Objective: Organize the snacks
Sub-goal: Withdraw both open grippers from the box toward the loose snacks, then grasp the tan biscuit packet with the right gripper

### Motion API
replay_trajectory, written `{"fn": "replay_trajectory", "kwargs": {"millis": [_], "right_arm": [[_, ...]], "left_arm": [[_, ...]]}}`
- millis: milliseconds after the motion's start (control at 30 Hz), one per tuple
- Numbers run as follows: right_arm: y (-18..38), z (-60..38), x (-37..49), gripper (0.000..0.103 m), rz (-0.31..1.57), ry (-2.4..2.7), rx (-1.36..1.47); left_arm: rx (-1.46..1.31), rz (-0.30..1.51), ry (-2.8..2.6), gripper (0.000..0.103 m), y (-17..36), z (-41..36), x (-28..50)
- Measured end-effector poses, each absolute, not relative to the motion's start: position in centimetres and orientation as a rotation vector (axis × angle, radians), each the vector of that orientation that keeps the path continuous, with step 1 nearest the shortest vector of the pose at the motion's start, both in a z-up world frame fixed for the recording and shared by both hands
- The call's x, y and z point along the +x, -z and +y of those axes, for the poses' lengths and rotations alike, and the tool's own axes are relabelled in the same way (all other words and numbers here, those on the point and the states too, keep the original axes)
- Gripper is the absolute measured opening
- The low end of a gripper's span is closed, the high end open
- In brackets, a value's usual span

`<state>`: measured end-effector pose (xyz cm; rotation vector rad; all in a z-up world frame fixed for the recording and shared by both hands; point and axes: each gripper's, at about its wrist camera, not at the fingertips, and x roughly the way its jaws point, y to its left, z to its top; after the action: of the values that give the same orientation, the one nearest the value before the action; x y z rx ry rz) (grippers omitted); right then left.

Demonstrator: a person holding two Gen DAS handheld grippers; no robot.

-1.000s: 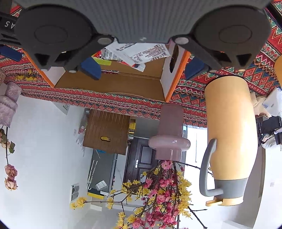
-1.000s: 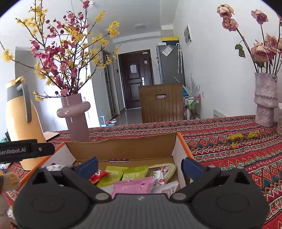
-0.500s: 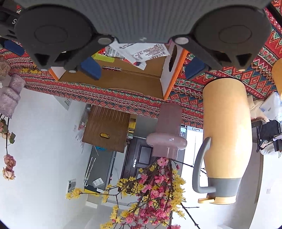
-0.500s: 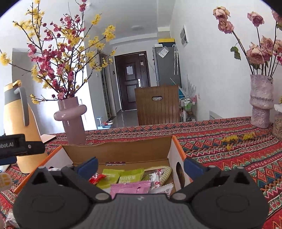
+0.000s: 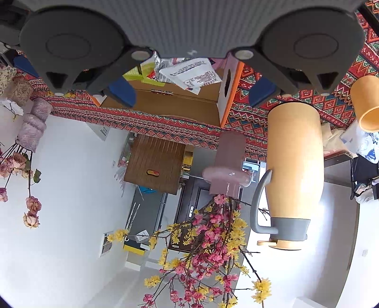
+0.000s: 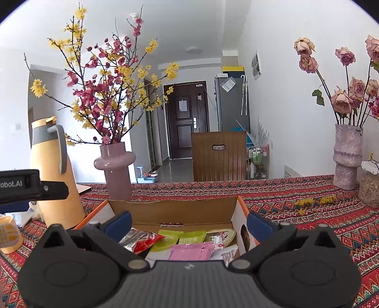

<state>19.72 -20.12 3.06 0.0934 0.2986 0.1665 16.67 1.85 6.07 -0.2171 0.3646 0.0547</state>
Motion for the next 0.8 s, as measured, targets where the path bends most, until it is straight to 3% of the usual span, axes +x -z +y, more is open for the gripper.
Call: {"fn": "replay_trajectory", "kwargs": {"millis": [800], "right_arm": [[0.6, -18.7, 12.7, 0.103, 0.450, -0.200, 0.072]], "left_arm": [[-0.161, 0.497, -0.052, 0.103, -0.9, 5.6, 9.8]]}}
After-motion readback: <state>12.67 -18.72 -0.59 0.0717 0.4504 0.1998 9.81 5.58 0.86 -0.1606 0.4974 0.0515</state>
